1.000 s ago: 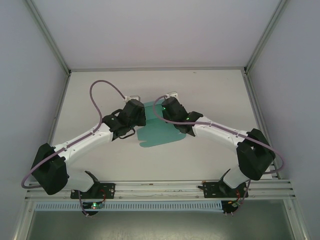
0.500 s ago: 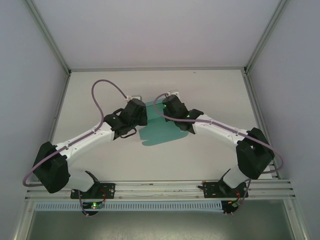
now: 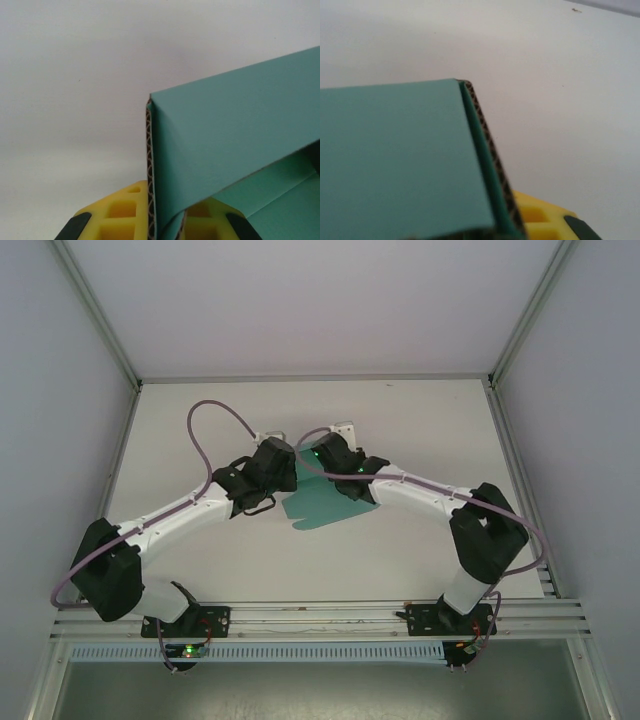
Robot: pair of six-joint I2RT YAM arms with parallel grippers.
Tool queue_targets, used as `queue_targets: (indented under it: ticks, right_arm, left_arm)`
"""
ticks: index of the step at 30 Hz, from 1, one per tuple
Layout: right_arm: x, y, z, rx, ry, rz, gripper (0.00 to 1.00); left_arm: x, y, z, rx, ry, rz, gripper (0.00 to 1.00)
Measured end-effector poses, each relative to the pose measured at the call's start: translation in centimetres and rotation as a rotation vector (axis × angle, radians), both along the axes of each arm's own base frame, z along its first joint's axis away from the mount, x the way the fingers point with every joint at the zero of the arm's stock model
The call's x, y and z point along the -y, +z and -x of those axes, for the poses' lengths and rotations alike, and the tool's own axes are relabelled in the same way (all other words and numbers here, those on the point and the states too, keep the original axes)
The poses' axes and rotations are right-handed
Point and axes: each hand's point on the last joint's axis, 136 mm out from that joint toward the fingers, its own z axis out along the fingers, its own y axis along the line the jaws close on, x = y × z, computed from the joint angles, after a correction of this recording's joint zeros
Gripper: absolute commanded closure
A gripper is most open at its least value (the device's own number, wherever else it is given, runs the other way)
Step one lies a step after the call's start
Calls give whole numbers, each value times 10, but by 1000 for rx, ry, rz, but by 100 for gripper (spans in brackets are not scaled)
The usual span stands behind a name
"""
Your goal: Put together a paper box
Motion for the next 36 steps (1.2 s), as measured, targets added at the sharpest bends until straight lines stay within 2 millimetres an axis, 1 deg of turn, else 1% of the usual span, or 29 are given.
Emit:
queue_targets:
  ticks: [2, 4, 6, 7, 11, 12, 14, 16, 18, 20, 22, 25, 29, 32, 34, 36]
  right_arm:
    - [-2, -2, 5, 16, 83, -11, 56]
    - [-1, 1, 9, 30, 155, -43, 39]
    - [0, 8, 14, 43, 228, -97, 35]
    - [-1, 13, 17, 51, 267, -129, 31]
    - [-16, 38, 35, 93, 422, -233, 16]
    - [-20, 47, 40, 113, 459, -255, 14]
    - [-23, 61, 47, 146, 496, -289, 11]
    - [-21, 73, 53, 175, 510, -311, 9]
    - [-15, 81, 56, 198, 500, -326, 2]
    - [-5, 88, 57, 219, 465, -345, 1]
    - [10, 94, 58, 238, 409, -363, 2]
    - [38, 97, 63, 258, 304, -387, 1]
    - [83, 98, 74, 276, 141, -429, 1]
    - [118, 98, 81, 275, 21, -440, 1]
    - [135, 97, 87, 271, -31, -440, 2]
    - [148, 92, 93, 260, -70, -439, 1]
  left_arm:
    - [-5, -4, 2, -15, 9, -22, 100]
    - [-8, -6, 3, -23, 15, -36, 100]
    - [-11, -5, 4, -24, 21, -40, 100]
    - [-11, -4, 4, -21, 21, -39, 100]
    - [-15, 2, 5, -8, 24, -39, 100]
    - [-15, 2, 5, -7, 24, -40, 100]
    - [-15, 3, 5, -6, 24, -40, 100]
    - [-16, 2, 6, -6, 23, -45, 100]
    - [-16, 1, 6, -6, 17, -52, 100]
    - [-17, -1, 8, -6, 6, -64, 100]
    - [-17, 0, 8, -1, -18, -77, 100]
    - [-12, 1, 11, 6, -93, -98, 100]
    - [4, -3, 21, -24, -315, -161, 100]
    - [20, 0, 17, -62, -475, -234, 100]
    - [28, 0, 13, -79, -553, -276, 100]
    - [33, -6, 12, -120, -621, -315, 100]
